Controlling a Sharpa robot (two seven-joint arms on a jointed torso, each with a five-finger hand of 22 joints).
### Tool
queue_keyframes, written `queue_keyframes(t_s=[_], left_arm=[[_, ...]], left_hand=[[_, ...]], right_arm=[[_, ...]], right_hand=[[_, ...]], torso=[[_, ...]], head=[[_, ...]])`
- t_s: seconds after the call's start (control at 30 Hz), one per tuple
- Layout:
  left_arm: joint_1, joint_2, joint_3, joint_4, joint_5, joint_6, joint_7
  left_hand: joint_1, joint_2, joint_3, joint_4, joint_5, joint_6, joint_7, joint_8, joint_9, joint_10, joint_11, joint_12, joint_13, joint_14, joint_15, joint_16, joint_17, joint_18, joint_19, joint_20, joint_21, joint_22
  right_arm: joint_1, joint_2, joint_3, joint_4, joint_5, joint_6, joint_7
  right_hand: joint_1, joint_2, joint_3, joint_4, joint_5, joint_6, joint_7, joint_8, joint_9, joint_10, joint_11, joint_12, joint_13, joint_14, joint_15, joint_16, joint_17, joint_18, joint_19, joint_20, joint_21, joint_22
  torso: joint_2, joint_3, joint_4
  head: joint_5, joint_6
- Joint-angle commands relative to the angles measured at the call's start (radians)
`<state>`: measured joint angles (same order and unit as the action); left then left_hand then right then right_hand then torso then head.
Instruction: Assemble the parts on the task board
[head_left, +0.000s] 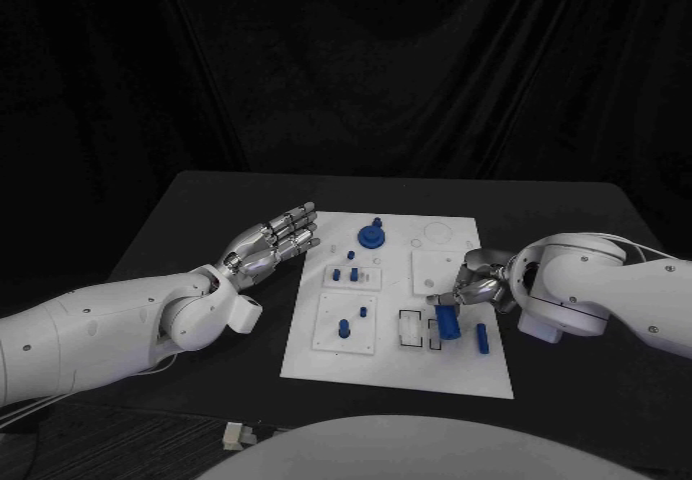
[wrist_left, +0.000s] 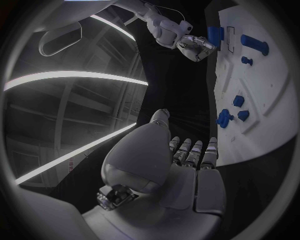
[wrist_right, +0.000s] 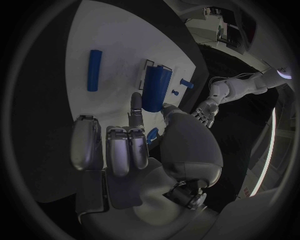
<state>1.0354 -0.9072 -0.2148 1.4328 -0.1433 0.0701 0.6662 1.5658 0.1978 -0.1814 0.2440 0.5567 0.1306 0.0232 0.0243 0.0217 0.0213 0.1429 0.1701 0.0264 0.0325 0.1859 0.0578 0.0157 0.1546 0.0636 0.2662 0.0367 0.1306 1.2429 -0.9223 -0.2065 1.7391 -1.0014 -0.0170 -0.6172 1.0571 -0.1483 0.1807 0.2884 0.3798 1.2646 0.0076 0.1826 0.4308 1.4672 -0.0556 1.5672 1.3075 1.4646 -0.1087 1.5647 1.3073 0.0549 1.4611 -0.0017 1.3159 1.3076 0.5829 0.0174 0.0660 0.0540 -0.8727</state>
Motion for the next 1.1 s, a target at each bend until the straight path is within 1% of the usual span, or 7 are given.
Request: queue_keyframes(t_s=[0.03,0.3,0.4,0.53,0.73,1.03,1.1], left_arm=[[-0.001,0.001,0.001,0.003,0.005,0.009,0.01],[-0.002,0.001,0.001,0.002,0.005,0.01,0.01],[-0.002,0.002,0.001,0.002,0.005,0.011,0.01],[-0.002,0.002,0.001,0.002,0.005,0.011,0.01],[-0.002,0.001,0.001,0.002,0.005,0.012,0.009],[-0.002,0.0,0.001,0.002,0.005,0.012,0.008],[-0.002,0.001,0.001,0.002,0.005,0.012,0.008]], left_hand=[[0.008,-0.002,0.001,-0.008,0.005,-0.002,-0.001,0.004,0.001,0.002,0.007,0.007,0.001,0.001,0.006,0.005,0.001,0.001,-0.002,0.007,0.004,0.001],[0.008,-0.002,0.002,-0.008,0.005,-0.002,-0.001,0.004,0.001,0.002,0.007,0.007,0.001,0.002,0.007,0.006,0.001,0.0,-0.001,0.007,0.004,0.001],[0.008,-0.002,0.002,-0.009,0.005,-0.002,0.0,0.003,0.001,0.002,0.008,0.007,0.001,0.001,0.007,0.005,0.001,0.0,-0.002,0.007,0.004,-0.001],[0.008,-0.002,0.002,-0.009,0.005,-0.002,0.0,0.003,0.001,0.002,0.008,0.007,0.001,0.001,0.007,0.005,0.001,0.0,-0.002,0.007,0.004,-0.001],[0.009,-0.002,0.002,-0.009,0.006,-0.001,0.0,0.004,0.001,0.002,0.008,0.008,0.002,0.002,0.007,0.006,0.001,0.0,-0.002,0.007,0.004,0.0],[0.01,-0.003,0.003,-0.011,0.007,-0.001,0.0,0.004,0.001,0.002,0.008,0.008,0.002,0.002,0.008,0.007,0.002,-0.001,-0.001,0.007,0.004,0.0],[0.011,-0.003,0.003,-0.012,0.008,-0.001,0.0,0.004,0.001,0.002,0.009,0.008,0.002,0.002,0.009,0.007,0.002,-0.002,-0.001,0.007,0.004,0.0]], right_arm=[[-0.001,0.018,0.0,-0.01,0.06,-0.04,0.001],[-0.012,0.06,0.0,-0.037,0.065,-0.048,-0.002],[-0.022,0.079,0.0,-0.051,0.066,-0.041,-0.005],[-0.03,0.092,0.0,-0.06,0.064,-0.036,-0.007],[-0.036,0.108,0.0,-0.071,0.058,-0.019,-0.012],[-0.038,0.122,0.0,-0.077,0.045,0.004,-0.017],[-0.038,0.123,0.0,-0.076,0.042,0.006,-0.018]], right_hand=[[0.011,0.004,0.039,-0.031,0.005,-0.006,-0.003,0.0,0.0,0.104,-0.008,0.004,0.263,0.106,-0.006,0.006,0.263,0.009,-0.008,0.001,-0.007,0.176],[0.011,0.005,0.04,-0.032,0.004,-0.012,-0.001,-0.004,0.0,0.104,-0.007,0.004,0.263,0.106,-0.005,0.006,0.263,0.013,-0.016,0.001,-0.025,0.17],[0.009,0.007,0.041,-0.033,-0.006,-0.018,0.002,-0.009,0.0,0.104,-0.005,0.004,0.263,0.106,-0.004,0.006,0.263,0.016,-0.024,0.003,-0.042,0.164],[0.01,0.009,0.042,-0.033,-0.009,-0.02,0.003,-0.01,0.0,0.104,-0.004,0.004,0.263,0.106,-0.003,0.006,0.263,0.017,-0.026,0.003,-0.049,0.162],[-0.007,0.014,0.038,-0.023,-0.046,-0.037,0.012,-0.023,0.0,0.104,0.004,0.004,0.263,0.106,0.003,0.006,0.263,0.022,-0.036,0.008,-0.074,0.154],[-0.012,0.016,0.034,-0.018,-0.076,-0.051,0.017,-0.032,0.001,0.104,0.008,0.004,0.263,0.106,0.007,0.006,0.263,0.025,-0.041,0.012,-0.092,0.149],[-0.022,0.016,0.028,-0.01,-0.096,-0.053,0.019,-0.034,0.002,0.104,0.01,0.004,0.263,0.106,0.009,0.006,0.263,0.025,-0.041,0.014,-0.094,0.148]], torso=[[0.0,-0.0003,0.0006],[0.001,-0.0002,0.0032],[0.001,-0.0004,0.0032],[0.001,-0.0004,0.0019],[0.0,-0.0008,-0.0004],[0.0,-0.0001,0.0007],[0.0,-0.0002,0.0005]], head=[[0.002,0.0],[-0.002,0.0],[-0.004,0.0],[-0.001,0.0],[0.001,0.0],[-0.001,0.0],[-0.001,0.0]])
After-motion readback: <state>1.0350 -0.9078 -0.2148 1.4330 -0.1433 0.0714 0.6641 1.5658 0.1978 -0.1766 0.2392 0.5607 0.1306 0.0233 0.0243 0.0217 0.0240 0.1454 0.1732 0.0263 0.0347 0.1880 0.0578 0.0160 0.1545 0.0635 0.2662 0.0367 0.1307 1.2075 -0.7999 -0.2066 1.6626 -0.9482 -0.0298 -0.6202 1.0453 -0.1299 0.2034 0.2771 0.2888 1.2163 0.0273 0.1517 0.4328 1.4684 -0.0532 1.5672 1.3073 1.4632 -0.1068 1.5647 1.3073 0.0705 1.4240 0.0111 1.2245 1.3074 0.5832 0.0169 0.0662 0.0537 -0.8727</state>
